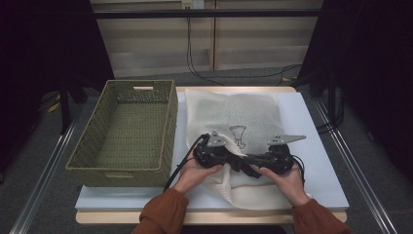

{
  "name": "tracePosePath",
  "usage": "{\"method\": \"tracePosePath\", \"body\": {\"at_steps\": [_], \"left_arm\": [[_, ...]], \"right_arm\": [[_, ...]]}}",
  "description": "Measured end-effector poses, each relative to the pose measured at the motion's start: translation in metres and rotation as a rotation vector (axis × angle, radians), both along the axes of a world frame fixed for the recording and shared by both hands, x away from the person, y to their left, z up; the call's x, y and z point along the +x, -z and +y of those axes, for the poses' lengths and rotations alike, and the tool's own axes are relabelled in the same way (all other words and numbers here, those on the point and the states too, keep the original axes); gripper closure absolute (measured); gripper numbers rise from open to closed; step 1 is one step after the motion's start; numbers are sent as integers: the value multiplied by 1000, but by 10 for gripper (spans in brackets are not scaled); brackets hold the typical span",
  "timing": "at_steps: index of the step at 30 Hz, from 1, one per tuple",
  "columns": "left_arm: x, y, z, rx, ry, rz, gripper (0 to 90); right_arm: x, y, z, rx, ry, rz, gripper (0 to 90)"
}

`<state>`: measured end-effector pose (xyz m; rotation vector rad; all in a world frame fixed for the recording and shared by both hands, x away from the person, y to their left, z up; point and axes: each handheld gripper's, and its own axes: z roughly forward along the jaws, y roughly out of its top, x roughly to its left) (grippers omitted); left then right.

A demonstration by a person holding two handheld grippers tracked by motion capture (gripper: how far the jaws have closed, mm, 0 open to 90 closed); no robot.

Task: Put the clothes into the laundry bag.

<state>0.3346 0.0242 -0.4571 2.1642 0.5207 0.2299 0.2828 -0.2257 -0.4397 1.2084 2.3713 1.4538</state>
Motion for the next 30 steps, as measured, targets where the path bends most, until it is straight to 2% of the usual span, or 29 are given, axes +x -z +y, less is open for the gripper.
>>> {"method": "tracePosePath", "body": {"at_steps": [3, 6, 8, 10, 12, 14, 16, 17, 18, 19, 20, 21, 22, 26, 27, 28, 30], "left_arm": [[-12, -6, 13, -17, -4, -12, 581], [-22, -2, 21, 46, 15, -36, 541], [-29, 5, 28, 67, 23, -11, 491], [-33, 12, 31, 102, 2, -17, 454], [-36, 18, 30, 107, 8, -4, 443], [-43, 21, 26, 144, -2, -28, 446], [-44, 22, 25, 140, -8, -30, 485], [-44, 20, 26, 133, -5, 15, 536], [-48, 20, 24, 134, -5, -9, 586], [-49, 18, 24, 166, 6, -14, 657], [-51, 20, 23, 139, 2, -9, 734], [-52, 18, 24, 162, -1, -8, 772], [-52, 18, 24, 162, -1, -8, 803], [-55, 15, 31, 161, 12, -10, 846], [-60, 14, 38, 125, -2, 5, 849], [-62, 12, 43, 139, 8, -5, 849], [-68, 10, 50, 129, 2, -8, 850]], "right_arm": [[0, 0, 0, -2, 1, -1, 874], [0, 0, -1, -4, -3, -6, 872], [0, 0, -1, -6, -1, -6, 872], [0, 0, -2, -6, 0, -7, 871], [1, 1, -2, -5, 2, -3, 869], [0, 1, -2, -9, 0, -4, 869], [0, 0, -2, -8, -1, -5, 868], [0, 1, -2, -7, -2, -4, 868], [0, 1, -2, -8, -1, -4, 868], [0, 1, -2, -7, -2, -5, 868], [-1, 1, -2, -8, -1, -4, 868], [-1, 1, -2, -7, -3, -7, 868], [-1, 0, -2, -7, -1, -6, 869], [-1, 0, -3, -9, -1, -11, 869], [-1, 0, -4, -9, 2, -10, 868], [-1, 0, -4, -9, 2, -10, 867], [-1, 0, -5, -7, 4, -8, 864]]}}
